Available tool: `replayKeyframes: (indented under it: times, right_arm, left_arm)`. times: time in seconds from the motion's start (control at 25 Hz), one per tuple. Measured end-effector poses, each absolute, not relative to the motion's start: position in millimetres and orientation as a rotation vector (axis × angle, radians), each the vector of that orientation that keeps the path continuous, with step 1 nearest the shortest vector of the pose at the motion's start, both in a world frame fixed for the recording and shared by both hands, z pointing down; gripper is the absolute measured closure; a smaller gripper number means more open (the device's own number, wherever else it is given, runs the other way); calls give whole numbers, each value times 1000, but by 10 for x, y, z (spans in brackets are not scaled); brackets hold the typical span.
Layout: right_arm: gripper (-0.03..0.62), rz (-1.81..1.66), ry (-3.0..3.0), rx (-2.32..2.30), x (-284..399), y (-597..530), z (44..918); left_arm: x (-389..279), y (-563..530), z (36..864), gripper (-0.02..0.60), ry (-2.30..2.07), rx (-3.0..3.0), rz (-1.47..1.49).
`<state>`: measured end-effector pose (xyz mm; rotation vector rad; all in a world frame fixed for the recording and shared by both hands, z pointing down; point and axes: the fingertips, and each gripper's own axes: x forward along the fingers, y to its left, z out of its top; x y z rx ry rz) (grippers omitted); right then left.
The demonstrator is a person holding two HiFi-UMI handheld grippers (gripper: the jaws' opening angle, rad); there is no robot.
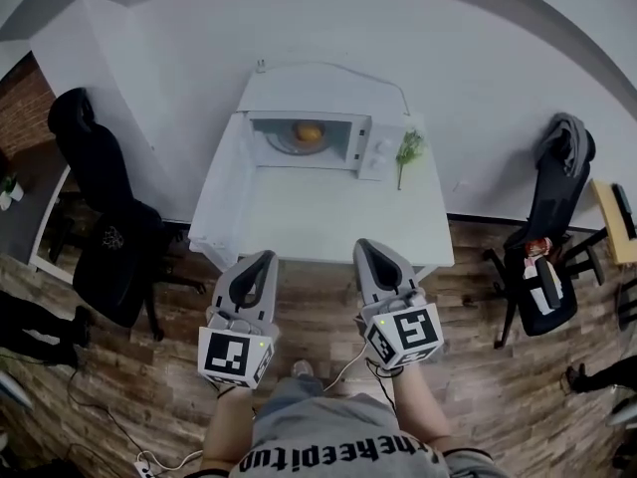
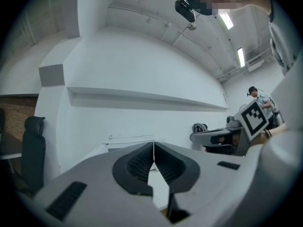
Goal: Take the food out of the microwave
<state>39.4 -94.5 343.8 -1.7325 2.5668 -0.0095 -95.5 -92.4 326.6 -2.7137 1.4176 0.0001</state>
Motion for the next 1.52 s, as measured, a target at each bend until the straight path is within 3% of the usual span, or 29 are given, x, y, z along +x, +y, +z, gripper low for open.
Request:
replayKeyframes:
  times: [0.76,1.52]
  right_arm:
    - [589,-6,2559,-1861,182,-1675,3587]
    - [588,-123,2659,-1746,396,-3303,3906]
  left_arm:
    - [-1050,-1721,3357,572,1320,-2810,81]
    - [-758,-2937,3370,572,1508,-2734,77]
